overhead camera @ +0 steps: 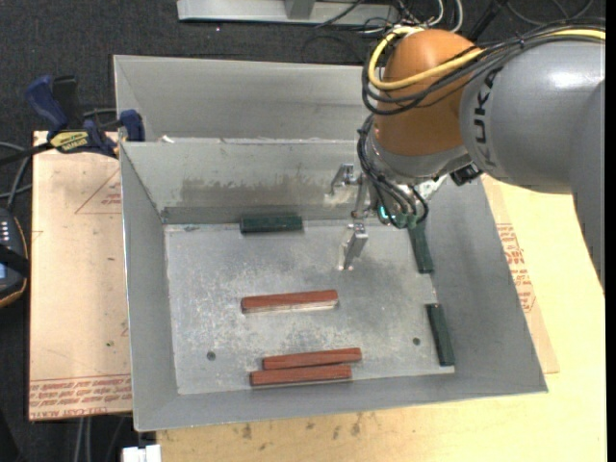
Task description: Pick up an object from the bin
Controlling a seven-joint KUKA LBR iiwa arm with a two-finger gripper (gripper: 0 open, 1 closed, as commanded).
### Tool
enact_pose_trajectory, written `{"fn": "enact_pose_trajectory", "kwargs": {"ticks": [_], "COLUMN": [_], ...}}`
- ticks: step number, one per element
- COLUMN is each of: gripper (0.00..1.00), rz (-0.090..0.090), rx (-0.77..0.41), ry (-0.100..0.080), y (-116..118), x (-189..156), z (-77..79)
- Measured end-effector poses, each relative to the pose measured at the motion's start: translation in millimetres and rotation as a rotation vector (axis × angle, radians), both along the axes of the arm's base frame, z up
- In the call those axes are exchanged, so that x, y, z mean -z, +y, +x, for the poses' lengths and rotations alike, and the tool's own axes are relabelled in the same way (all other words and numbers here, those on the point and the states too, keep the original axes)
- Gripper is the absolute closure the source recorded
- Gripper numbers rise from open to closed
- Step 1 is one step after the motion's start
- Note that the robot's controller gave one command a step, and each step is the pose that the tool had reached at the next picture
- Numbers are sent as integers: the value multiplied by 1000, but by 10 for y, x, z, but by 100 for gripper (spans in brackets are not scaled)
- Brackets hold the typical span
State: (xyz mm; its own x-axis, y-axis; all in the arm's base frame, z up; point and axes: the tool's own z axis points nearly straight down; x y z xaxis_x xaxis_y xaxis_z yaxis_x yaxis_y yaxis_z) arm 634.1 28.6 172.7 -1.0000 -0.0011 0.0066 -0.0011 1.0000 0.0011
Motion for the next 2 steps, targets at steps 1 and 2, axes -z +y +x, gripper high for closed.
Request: {"fn": "enact_pose_trajectory", "kwargs": {"ticks": [1,2], "gripper": [0,0], "rz": [0,0], "rx": [0,4], "ry": [-8,-12], "y": [-1,29], "x": [-45,501], "z": [17,-441]}}
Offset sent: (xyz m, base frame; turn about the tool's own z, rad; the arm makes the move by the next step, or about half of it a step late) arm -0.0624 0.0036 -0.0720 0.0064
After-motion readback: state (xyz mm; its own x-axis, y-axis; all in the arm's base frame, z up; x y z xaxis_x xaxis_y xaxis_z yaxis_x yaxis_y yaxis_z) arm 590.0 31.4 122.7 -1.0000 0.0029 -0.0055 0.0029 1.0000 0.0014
